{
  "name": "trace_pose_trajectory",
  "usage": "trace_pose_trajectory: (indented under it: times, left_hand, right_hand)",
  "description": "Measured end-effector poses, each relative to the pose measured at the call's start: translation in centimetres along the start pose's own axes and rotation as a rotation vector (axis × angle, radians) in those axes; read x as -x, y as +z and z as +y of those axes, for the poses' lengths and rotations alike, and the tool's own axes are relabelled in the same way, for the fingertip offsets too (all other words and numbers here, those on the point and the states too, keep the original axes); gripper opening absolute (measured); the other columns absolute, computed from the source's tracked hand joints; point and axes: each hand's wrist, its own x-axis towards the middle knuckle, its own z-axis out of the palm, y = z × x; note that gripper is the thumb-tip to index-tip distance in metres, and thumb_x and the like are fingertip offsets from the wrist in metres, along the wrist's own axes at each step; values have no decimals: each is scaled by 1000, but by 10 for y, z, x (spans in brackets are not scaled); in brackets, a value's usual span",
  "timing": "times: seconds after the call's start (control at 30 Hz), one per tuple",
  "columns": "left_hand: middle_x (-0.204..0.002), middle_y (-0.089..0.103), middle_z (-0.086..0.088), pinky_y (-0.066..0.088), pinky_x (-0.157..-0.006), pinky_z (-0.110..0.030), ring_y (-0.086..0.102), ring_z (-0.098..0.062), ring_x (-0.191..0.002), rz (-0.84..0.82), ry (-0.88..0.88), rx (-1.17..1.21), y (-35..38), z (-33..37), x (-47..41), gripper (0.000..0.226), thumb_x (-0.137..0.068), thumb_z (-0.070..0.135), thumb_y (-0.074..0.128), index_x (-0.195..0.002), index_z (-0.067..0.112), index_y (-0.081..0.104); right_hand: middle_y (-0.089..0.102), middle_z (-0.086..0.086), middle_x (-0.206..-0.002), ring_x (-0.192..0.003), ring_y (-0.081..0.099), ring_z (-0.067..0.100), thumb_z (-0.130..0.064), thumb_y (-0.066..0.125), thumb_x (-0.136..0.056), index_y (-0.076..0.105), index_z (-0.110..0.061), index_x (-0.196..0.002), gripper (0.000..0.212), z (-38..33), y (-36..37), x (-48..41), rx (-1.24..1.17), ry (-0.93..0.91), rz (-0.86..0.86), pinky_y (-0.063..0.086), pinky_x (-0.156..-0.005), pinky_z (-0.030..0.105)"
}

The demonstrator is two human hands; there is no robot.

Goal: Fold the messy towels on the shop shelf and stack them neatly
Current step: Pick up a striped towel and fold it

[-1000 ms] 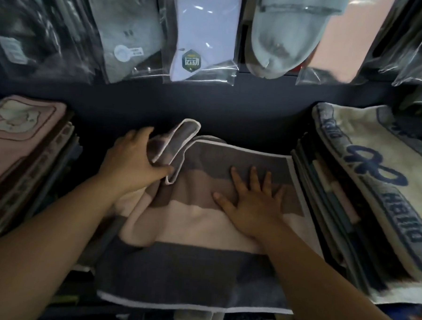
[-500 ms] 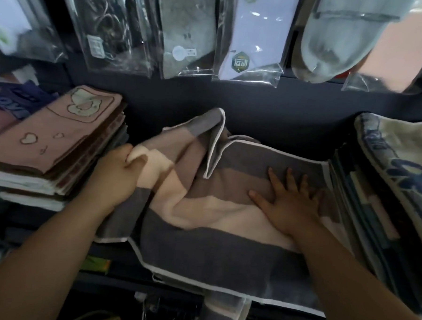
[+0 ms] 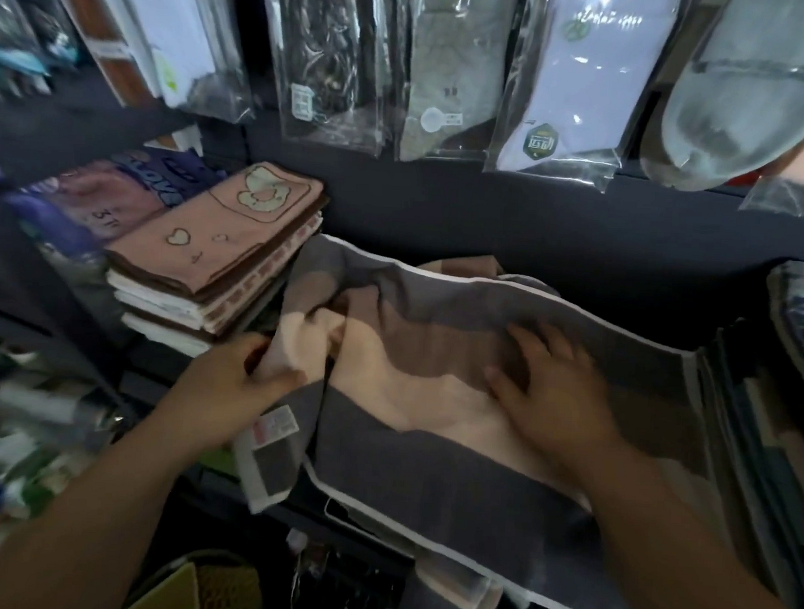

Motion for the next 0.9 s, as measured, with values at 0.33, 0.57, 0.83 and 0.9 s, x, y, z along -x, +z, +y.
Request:
trace_pose_trajectory:
  times: [0.33,0.57,0.83,0.9]
  left_hand:
    - [-93,77,-14,54,-74,-43,74,-29,-78,-53,-184,672,-3,-28,31,43,-65,17,85,-105,11,74]
    - [-106,77,-3,57,-78,-38,73,-21,-96,45,226,761,-6,35,32,55,-82,-10,60,-120,28,69]
    - [-153,42,5,28,-118,-21,33,-1,-140,-203,681,-23,78,40,15,77,-81,9,61,-153,24,38]
    - [-157,34,8,20,-116,-9,23,7,-140,-174,744,-75,95,29,23,80,-82,17,67,-155,24,34]
  right_hand:
    - [-18,-18,-165,-150,-28,16,-77,28,-90,0,-57,-153,72,-61,21,1,-11,-357,-495,-18,-120,49]
    - [-14,-21,-165,-151,-25,14,-77,33,-89,5,-56,-153,73,-58,26,1,16,-364,-440,-18,-120,49]
    - [45,-7,-153,-142,38,10,-55,44,-100,41,-35,-150,54,-53,18,-2,-707,-127,-124,25,-121,33]
    - [50,-6,-146,-135,43,6,-56,47,-95,47,-33,-146,56,-59,8,-5,-730,-234,25,34,-116,28]
